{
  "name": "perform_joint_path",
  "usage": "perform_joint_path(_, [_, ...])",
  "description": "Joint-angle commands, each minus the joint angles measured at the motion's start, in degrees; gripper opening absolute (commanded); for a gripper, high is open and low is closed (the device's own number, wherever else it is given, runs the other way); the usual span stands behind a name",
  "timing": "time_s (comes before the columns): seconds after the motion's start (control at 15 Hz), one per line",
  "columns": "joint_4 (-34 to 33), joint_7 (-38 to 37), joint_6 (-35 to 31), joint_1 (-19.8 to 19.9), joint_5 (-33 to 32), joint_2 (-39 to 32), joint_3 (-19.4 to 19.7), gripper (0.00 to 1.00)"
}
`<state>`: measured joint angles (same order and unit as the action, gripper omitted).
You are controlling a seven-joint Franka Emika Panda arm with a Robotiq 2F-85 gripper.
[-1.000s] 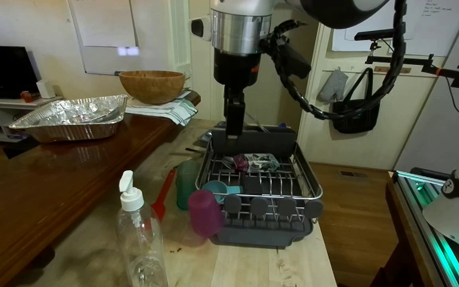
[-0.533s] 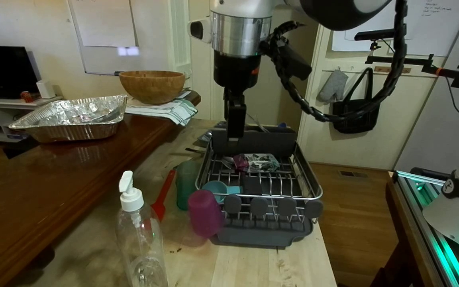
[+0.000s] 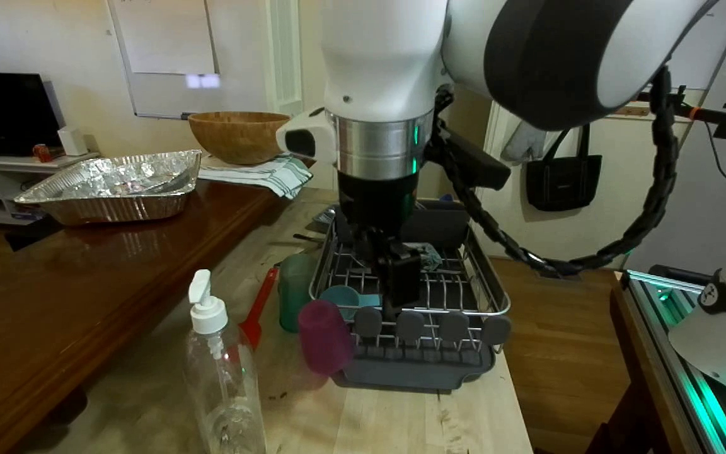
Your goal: Move the pink cup to the right section of the plate rack
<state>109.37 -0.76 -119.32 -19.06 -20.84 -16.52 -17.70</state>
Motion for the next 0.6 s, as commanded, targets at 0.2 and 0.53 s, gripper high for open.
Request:
perform_joint_path(0.2, [-0.3, 5.7, -5.0, -1.1, -1.5, -3.0, 1.6, 1.00])
perform_joint_path(0.53, [-2.7, 7.8, -7.4, -0.6, -1.2, -6.0, 2.1, 1.00])
